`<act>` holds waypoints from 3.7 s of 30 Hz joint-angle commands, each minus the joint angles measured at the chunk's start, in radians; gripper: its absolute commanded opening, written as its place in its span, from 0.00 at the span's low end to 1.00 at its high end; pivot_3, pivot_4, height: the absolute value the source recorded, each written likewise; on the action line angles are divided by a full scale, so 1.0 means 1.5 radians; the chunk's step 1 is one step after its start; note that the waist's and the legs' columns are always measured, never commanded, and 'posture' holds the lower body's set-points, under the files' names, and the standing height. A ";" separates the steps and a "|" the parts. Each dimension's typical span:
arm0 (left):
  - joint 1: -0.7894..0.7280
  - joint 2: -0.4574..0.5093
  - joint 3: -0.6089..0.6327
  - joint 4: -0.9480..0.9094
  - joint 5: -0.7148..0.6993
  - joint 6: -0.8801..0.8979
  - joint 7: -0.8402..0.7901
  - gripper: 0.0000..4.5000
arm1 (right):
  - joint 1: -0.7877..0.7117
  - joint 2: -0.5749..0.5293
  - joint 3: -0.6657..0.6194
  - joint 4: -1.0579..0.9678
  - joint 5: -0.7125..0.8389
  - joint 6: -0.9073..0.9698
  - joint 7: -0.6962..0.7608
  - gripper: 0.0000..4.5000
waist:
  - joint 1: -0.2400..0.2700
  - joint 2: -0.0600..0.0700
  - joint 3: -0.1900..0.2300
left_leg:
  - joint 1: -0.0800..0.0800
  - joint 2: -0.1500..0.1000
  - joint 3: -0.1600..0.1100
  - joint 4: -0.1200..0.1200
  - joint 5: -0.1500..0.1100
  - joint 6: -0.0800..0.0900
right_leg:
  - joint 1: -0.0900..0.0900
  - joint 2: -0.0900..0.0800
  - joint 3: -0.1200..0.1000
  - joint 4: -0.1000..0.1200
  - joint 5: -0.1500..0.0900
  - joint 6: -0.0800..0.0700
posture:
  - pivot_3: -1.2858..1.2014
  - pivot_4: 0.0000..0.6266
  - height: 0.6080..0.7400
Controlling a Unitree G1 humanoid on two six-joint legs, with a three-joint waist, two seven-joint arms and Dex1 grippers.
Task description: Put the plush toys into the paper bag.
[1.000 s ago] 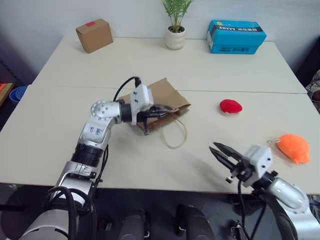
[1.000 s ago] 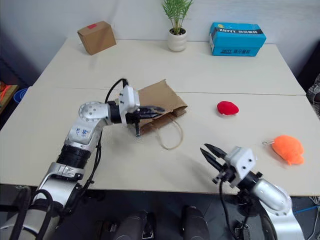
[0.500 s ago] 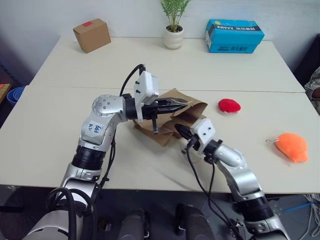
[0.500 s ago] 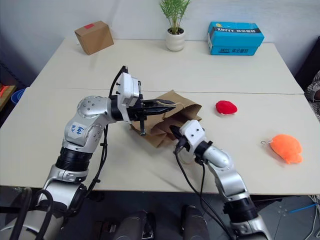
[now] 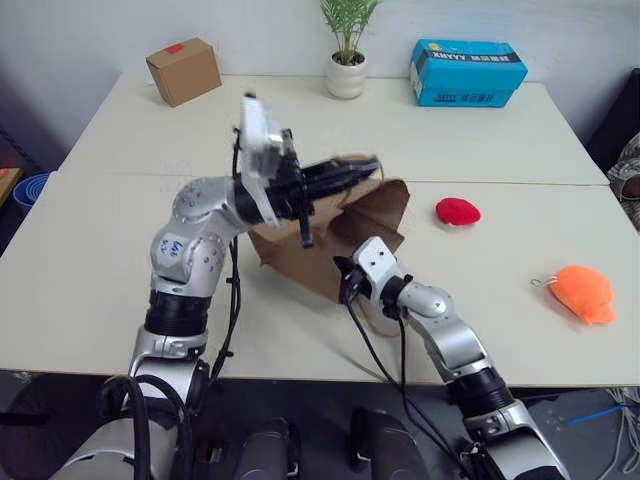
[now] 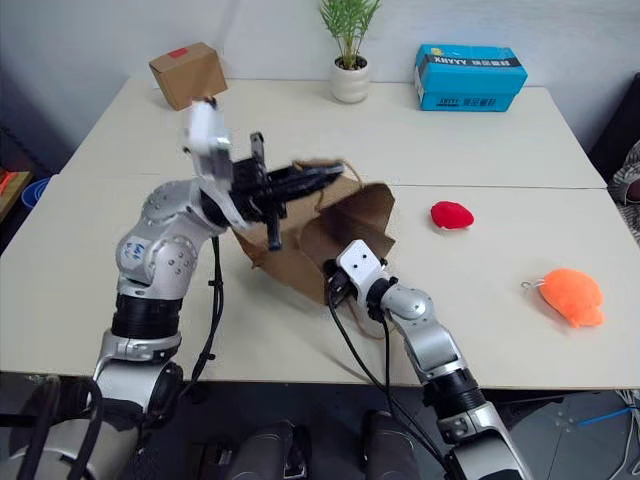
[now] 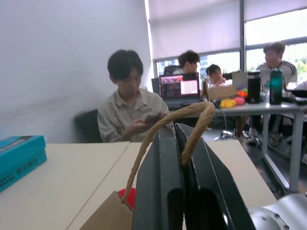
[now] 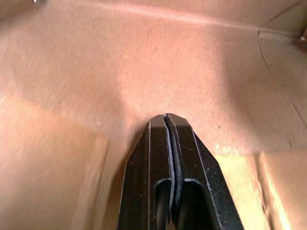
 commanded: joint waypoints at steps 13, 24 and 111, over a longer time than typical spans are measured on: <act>0.018 -0.012 -0.050 0.005 0.029 -0.047 -0.038 0.00 | 0.061 0.013 -0.046 -0.119 0.087 0.090 0.033 0.09 | 0.000 0.000 0.000 | 0.000 0.000 0.000 0.000 0.000 -0.001 | 0.000 0.001 0.000 0.000 0.000 0.000 | 0.52 0.24 1.00; 0.043 -0.012 -0.070 0.032 0.039 -0.065 -0.076 0.00 | 0.364 -0.132 -0.317 -0.419 0.306 -0.035 0.165 0.90 | 0.011 0.000 0.000 | -0.001 0.000 0.000 -0.001 -0.001 -0.001 | 0.000 0.001 0.000 -0.002 0.000 0.000 | 0.52 0.24 1.00; 0.018 0.043 -0.016 0.080 0.044 -0.074 -0.120 0.00 | 0.239 -0.208 -0.326 -0.421 0.372 0.135 0.157 0.99 | 0.010 -0.002 0.001 | -0.005 0.001 -0.002 0.000 0.000 -0.002 | -0.003 0.002 -0.003 -0.001 -0.001 -0.001 | 0.52 0.24 1.00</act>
